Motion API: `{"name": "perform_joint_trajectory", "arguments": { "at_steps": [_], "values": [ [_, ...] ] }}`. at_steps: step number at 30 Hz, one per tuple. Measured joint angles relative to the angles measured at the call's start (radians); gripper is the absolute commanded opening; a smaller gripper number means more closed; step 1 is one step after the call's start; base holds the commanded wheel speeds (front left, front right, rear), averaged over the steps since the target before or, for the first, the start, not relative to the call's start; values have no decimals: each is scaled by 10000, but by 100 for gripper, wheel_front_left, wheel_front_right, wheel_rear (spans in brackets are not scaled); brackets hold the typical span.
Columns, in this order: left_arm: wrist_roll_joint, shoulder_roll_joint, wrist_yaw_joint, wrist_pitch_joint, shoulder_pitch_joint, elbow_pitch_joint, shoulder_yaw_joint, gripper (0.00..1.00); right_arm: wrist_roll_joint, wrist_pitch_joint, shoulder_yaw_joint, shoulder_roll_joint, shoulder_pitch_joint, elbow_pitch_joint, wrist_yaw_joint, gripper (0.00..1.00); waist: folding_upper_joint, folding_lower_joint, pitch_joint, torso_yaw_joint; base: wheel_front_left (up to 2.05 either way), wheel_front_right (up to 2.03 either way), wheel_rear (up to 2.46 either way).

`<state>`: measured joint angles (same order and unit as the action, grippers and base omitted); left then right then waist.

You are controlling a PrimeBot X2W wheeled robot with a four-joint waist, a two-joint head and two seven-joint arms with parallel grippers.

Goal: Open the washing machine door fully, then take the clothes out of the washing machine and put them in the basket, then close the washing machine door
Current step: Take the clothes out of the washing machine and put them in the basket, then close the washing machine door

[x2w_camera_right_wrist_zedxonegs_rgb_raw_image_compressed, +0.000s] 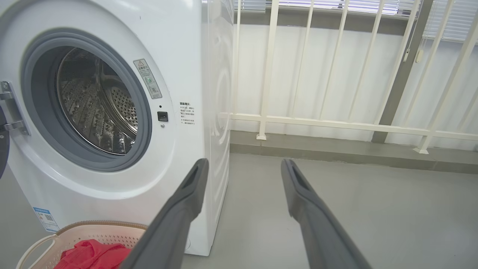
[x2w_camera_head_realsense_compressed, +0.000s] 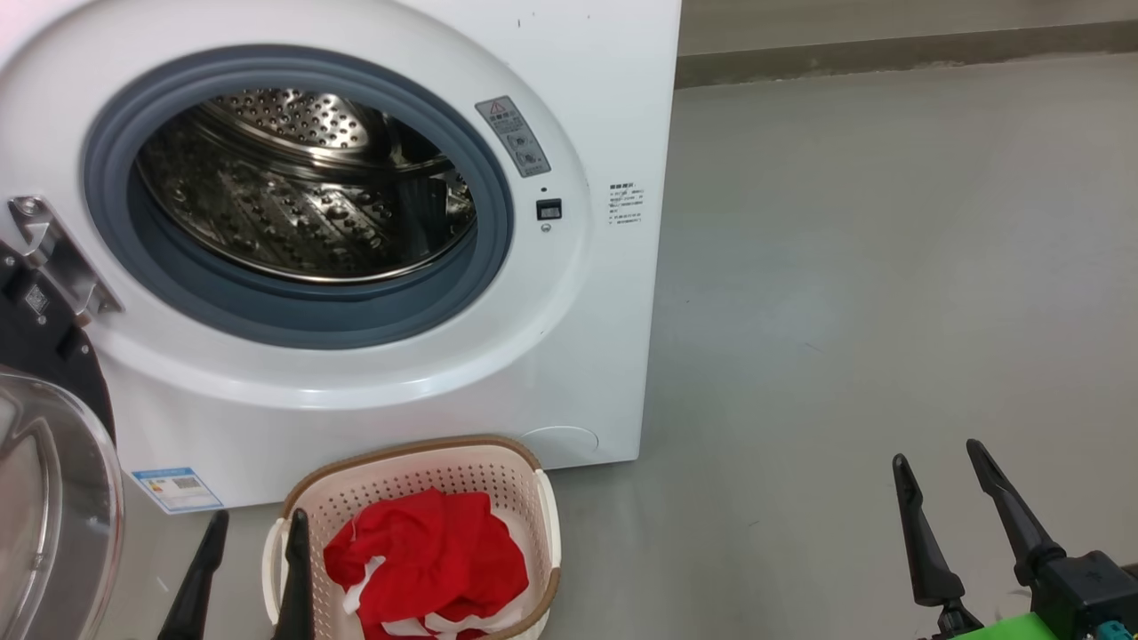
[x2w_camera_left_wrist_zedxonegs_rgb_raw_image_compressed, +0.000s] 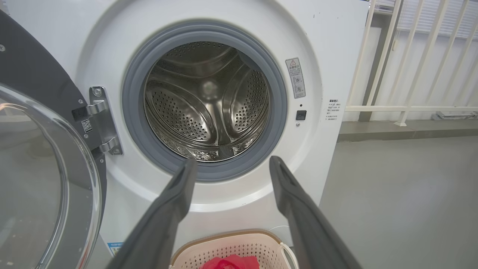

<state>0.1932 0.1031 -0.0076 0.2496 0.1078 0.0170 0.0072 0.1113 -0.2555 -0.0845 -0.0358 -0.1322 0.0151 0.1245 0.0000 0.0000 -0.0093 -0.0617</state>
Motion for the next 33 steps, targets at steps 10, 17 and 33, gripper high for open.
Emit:
{"name": "perform_joint_trajectory", "arguments": {
  "at_steps": [10,17,33],
  "values": [
    [0,-178,-6,0,192,-19,249,100,0,0,-29,10,-294,-100,0,100,0,0,-115,-139,0,0,0],
    [-4,-230,-17,0,192,-17,316,100,0,0,-21,10,-294,-115,0,100,0,0,-97,-137,0,0,0],
    [-276,-274,-119,0,188,-6,441,100,2,0,-13,13,-294,-150,0,100,0,0,-38,-77,-51,50,0]
  ]
}}
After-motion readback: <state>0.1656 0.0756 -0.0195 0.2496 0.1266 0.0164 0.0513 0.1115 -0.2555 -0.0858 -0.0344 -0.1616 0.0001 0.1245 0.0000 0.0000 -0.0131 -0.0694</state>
